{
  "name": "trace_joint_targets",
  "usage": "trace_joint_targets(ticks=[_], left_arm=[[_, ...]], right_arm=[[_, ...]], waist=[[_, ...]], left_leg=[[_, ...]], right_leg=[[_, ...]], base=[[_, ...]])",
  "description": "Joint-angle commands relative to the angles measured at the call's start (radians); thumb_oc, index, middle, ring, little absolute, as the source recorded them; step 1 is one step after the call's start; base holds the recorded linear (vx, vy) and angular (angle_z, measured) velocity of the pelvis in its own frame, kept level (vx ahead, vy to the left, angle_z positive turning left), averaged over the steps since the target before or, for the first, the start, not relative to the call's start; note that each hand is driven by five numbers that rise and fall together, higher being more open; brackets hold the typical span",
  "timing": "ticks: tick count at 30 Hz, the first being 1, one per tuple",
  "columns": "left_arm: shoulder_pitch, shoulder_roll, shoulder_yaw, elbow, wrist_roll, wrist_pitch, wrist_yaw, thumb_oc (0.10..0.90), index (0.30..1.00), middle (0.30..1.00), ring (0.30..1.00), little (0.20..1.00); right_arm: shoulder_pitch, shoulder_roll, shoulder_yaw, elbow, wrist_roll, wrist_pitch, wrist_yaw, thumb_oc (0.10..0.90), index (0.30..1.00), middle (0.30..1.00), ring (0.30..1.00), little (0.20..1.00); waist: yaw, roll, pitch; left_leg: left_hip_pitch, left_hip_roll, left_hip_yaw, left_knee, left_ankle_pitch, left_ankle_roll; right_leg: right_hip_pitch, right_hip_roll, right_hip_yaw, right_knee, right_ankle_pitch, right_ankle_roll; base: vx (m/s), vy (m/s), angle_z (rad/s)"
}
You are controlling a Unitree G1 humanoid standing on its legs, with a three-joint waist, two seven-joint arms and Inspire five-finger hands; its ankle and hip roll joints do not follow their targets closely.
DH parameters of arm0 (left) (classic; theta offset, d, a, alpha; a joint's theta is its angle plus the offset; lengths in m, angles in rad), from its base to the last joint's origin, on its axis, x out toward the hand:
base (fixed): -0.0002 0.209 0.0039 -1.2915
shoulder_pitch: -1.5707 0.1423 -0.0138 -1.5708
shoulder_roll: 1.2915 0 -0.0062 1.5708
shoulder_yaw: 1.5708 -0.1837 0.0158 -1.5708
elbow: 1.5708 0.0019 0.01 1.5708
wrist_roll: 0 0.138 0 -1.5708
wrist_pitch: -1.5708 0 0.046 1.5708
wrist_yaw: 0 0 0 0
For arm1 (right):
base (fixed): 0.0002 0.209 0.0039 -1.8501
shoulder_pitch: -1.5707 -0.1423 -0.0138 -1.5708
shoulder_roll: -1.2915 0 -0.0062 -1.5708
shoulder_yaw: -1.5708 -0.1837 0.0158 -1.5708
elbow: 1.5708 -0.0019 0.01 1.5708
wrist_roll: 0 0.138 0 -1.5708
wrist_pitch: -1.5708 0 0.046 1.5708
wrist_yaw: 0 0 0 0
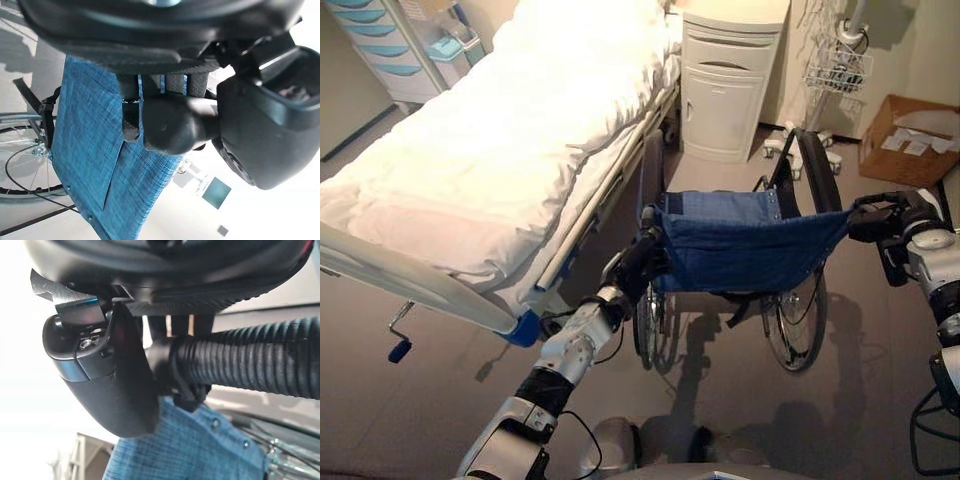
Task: Push the wheelchair next to the bed
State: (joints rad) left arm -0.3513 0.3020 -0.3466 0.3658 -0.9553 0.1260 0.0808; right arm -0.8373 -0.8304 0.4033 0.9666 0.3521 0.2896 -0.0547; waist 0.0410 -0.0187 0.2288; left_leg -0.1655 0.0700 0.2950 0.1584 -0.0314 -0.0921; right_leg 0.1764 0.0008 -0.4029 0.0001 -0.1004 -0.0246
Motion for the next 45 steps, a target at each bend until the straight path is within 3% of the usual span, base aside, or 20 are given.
trace_joint_targets(ticks=[1,2,3,6,8,11,12,16,19,22,24,26,28,31,38,42,45], left_arm=[[-0.075,0.044,-0.001,-0.029,0.017,-0.087,0.047,0.4,0.3,0.3,0.3,0.3],[-0.06,0.055,0.012,-0.047,0.025,-0.078,0.047,0.4,0.3,0.3,0.3,0.3],[-0.055,0.06,0.027,-0.05,0.034,-0.072,0.046,0.4,0.3,0.3,0.3,0.3],[-0.068,0.069,0.052,-0.021,0.051,-0.068,0.051,0.4,0.3,0.3,0.3,0.3],[-0.084,0.069,0.051,0.003,0.058,-0.075,0.051,0.4,0.3,0.3,0.3,0.3],[-0.112,0.072,0.053,0.025,0.063,-0.071,0.055,0.4,0.3,0.3,0.3,0.3],[-0.116,0.073,0.058,0.025,0.067,-0.071,0.062,0.4,0.3,0.3,0.3,0.3],[-0.113,0.075,0.073,0.029,0.068,-0.07,0.059,0.4,0.3,0.3,0.3,0.3],[-0.112,0.067,0.082,0.047,0.071,-0.078,0.051,0.4,0.3,0.3,0.3,0.3],[-0.115,0.067,0.085,0.059,0.073,-0.083,0.038,0.4,0.3,0.3,0.3,0.3],[-0.107,0.067,0.073,0.055,0.066,-0.1,0.033,0.4,0.3,0.3,0.3,0.3],[-0.101,0.067,0.065,0.049,0.068,-0.108,0.03,0.4,0.3,0.3,0.3,0.3],[-0.098,0.072,0.059,0.047,0.072,-0.105,0.025,0.4,0.3,0.3,0.3,0.3],[-0.111,0.086,0.061,0.049,0.076,-0.088,0.031,0.4,0.3,0.3,0.3,0.3],[-0.171,0.112,0.076,0.116,0.154,-0.084,0.06,0.4,0.3,0.3,0.3,0.3],[-0.229,0.129,0.077,0.161,0.159,-0.091,0.072,0.4,0.3,0.3,0.3,0.3],[-0.248,0.135,0.08,0.176,0.173,-0.107,0.073,0.4,0.3,0.3,0.3,0.3]], right_arm=[[-0.09,0.059,0.032,-0.144,0.047,-0.103,0.038,0.4,0.3,0.3,0.3,0.3],[-0.074,0.051,0.021,-0.143,0.04,-0.106,0.051,0.4,0.3,0.3,0.3,0.3],[-0.075,0.053,0.02,-0.129,0.035,-0.113,0.062,0.4,0.3,0.3,0.3,0.3],[-0.079,0.074,0.014,-0.097,0.012,-0.119,0.086,0.4,0.3,0.3,0.3,0.3],[-0.08,0.079,0.014,-0.083,0.011,-0.12,0.089,0.4,0.3,0.3,0.3,0.3],[-0.056,0.095,-0.003,-0.076,0.005,-0.123,0.083,0.4,0.3,0.3,0.3,0.3],[-0.034,0.102,-0.013,-0.088,0.003,-0.129,0.08,0.4,0.3,0.3,0.3,0.3],[0.02,0.108,-0.039,-0.151,-0.001,-0.126,0.08,0.4,0.3,0.3,0.3,0.3],[0.004,0.128,-0.043,-0.145,-0.013,-0.131,0.093,0.4,0.3,0.3,0.3,0.3],[-0.032,0.139,-0.03,-0.128,-0.007,-0.131,0.091,0.4,0.3,0.3,0.3,0.3],[-0.038,0.132,-0.023,-0.139,0.013,-0.136,0.073,0.4,0.3,0.3,0.3,0.3],[-0.033,0.127,-0.022,-0.155,0.026,-0.142,0.059,0.4,0.3,0.3,0.3,0.3],[-0.016,0.118,-0.031,-0.173,0.036,-0.145,0.046,0.4,0.3,0.3,0.3,0.3],[0.006,0.13,-0.047,-0.192,0.048,-0.128,0.011,0.4,0.3,0.3,0.3,0.3],[0.025,0.172,-0.05,-0.205,0.104,-0.091,-0.039,0.4,0.3,0.3,0.3,0.3],[0.044,0.206,-0.044,-0.245,0.126,-0.072,-0.086,0.4,0.3,0.3,0.3,0.3],[0.064,0.222,-0.032,-0.293,0.11,-0.07,-0.116,0.4,0.3,0.3,0.3,0.3]], waist=[[0.067,0.001,-0.106],[0.082,-0.004,-0.11],[0.091,-0.011,-0.114],[0.11,-0.025,-0.129],[0.117,-0.031,-0.136],[0.133,-0.048,-0.15],[0.138,-0.058,-0.147],[0.131,-0.03,-0.139],[0.128,-0.019,-0.135],[0.124,-0.01,-0.13],[0.105,-0.009,-0.118],[0.084,-0.012,-0.117],[0.046,-0.019,-0.115],[0.017,-0.025,-0.104],[-0.009,-0.03,-0.134],[-0.044,-0.038,-0.135],[-0.054,-0.04,-0.122]], left_leg=[[-0.009,-0.029,-0.003,-0.167,0.222,-0.004],[-0.033,-0.039,-0.031,-0.136,0.22,-0.001],[-0.037,-0.052,-0.037,-0.116,0.183,0.015],[-0.025,-0.067,-0.027,-0.069,0.106,0.059],[-0.018,-0.076,-0.031,-0.058,0.083,0.073],[0.008,-0.105,-0.031,-0.055,0.053,0.11],[0.036,-0.13,-0.046,-0.059,0.026,0.116],[0.087,-0.135,-0.073,-0.073,0.023,0.135],[0.133,-0.137,-0.098,-0.084,0.009,0.134],[0.165,-0.126,-0.112,-0.09,0.006,0.117],[0.186,-0.12,-0.137,-0.091,-0.003,0.107],[0.192,-0.121,-0.16,-0.094,-0.013,0.104],[0.223,-0.132,-0.192,-0.118,-0.042,0.108],[0.257,-0.135,-0.216,-0.128,-0.078,0.119],[0.259,-0.093,-0.186,-0.096,-0.07,0.093],[0.237,-0.059,-0.14,0.042,-0.102,0.064],[0.188,-0.046,-0.145,0.176,-0.075,0.045]], right_leg=[[0.052,0.019,0.142,0.088,-0.051,0.064],[0.063,0.021,0.151,0.09,-0.066,0.062],[0.064,0.013,0.155,0.094,-0.071,0.066],[0.077,-0.019,0.135,0.113,-0.09,0.077],[0.083,-0.034,0.12,0.122,-0.095,0.085],[0.07,-0.099,0.064,0.227,-0.033,0.138],[0.055,-0.165,0.05,0.364,0.015,0.17],[-0.009,-0.215,0.062,0.574,0.122,0.172],[-0.04,-0.246,0.045,0.512,0.119,0.165],[-0.07,-0.238,0.032,0.381,0.09,0.161],[-0.124,-0.22,0.062,0.279,0.1,0.166],[-0.171,-0.197,0.102,0.181,0.125,0.171],[-0.248,-0.181,0.163,0.097,0.19,0.191],[-0.307,-0.169,0.197,0.092,0.224,0.202],[-0.195,-0.116,0.2,0.073,0.134,0.159],[-0.154,-0.1,0.204,0.075,0.093,0.118],[-0.131,-0.088,0.21,0.074,0.079,0.091]], base=[[0.33,-0.019,-0.23],[0.35,-0.002,-0.34],[0.33,0.013,-0.4],[0.34,0.058,-0.52],[0.26,0.054,-0.27],[0.28,0.085,-0.02],[0.33,0.13,0.12],[0.23,0.113,0.27],[0.22,-0.035,-0.13],[0.11,-0.119,-0.57],[0.07,-0.166,-0.33],[0.06,-0.174,0.52],[0.1,-0.191,1.17],[0.09,-0.201,0.65],[0.07,-0.275,0.53],[0.06,-0.2,0.35],[0.04,-0.136,0.16]])
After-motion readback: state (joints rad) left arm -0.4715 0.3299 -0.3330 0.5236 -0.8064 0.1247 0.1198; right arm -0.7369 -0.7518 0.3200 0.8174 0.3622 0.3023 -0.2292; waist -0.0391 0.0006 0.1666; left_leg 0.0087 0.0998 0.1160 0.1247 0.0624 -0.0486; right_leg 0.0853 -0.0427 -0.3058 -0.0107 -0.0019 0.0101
